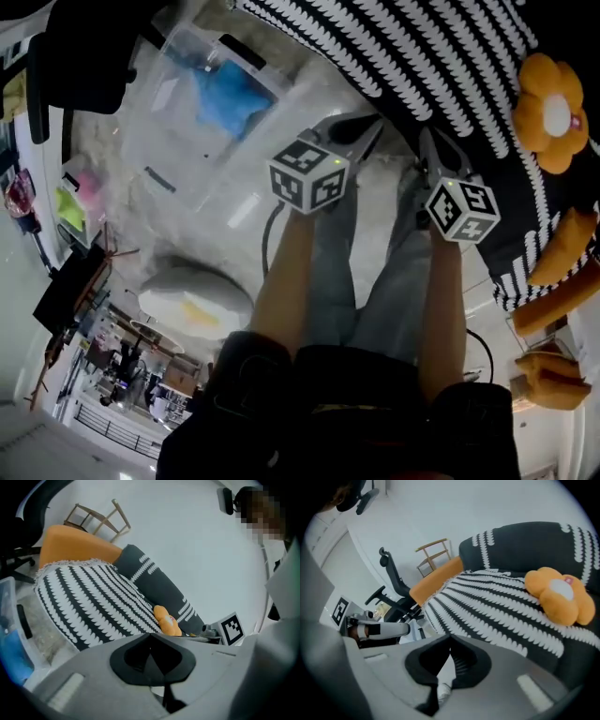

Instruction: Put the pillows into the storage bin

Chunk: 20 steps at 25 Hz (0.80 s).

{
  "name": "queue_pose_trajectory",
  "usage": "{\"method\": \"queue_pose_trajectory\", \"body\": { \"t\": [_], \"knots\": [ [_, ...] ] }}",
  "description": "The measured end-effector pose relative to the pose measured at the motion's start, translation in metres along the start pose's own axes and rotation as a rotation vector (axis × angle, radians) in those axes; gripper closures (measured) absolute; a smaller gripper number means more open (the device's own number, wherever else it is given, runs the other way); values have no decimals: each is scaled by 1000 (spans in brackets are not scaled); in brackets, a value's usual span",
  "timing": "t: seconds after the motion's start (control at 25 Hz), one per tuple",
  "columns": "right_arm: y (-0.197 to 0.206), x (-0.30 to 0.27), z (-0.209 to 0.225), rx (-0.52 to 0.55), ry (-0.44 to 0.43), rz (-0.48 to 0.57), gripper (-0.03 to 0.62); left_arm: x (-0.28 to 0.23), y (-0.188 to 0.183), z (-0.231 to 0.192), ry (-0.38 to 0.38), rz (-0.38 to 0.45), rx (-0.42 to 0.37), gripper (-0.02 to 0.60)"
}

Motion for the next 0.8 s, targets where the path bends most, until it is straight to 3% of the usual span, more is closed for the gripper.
{"method": "queue_pose_trajectory", "body": {
  "t": [0.24,0.32,0.36,0.56,0.68,0.76,0.8],
  "knots": [
    [-11,61,100,-157,169,117,591,-87,-6,61,62,-108,-102,555],
    [-10,78,125,-197,200,139,591,-114,-8,76,92,-160,-146,398],
    [-10,85,137,-213,210,146,591,-128,-9,83,104,-185,-161,360],
    [-25,121,205,-265,273,185,591,-202,-21,122,140,-241,-209,359],
    [-48,152,237,-279,330,214,589,-235,-37,147,117,-251,-225,359],
    [-66,172,248,-283,355,228,470,-246,-49,157,91,-236,-221,359],
    [-75,182,252,-281,368,234,442,-249,-56,161,76,-224,-216,351]
  ]
}}
Point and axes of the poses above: the fingertips, and each gripper's own axes: x backward along the fingers, z to its right, y out of its underside, the point moved 7 cm from there along x, backward along the fingers, and after that the axes turned 10 degrees about -x, right-handed, at the moved point
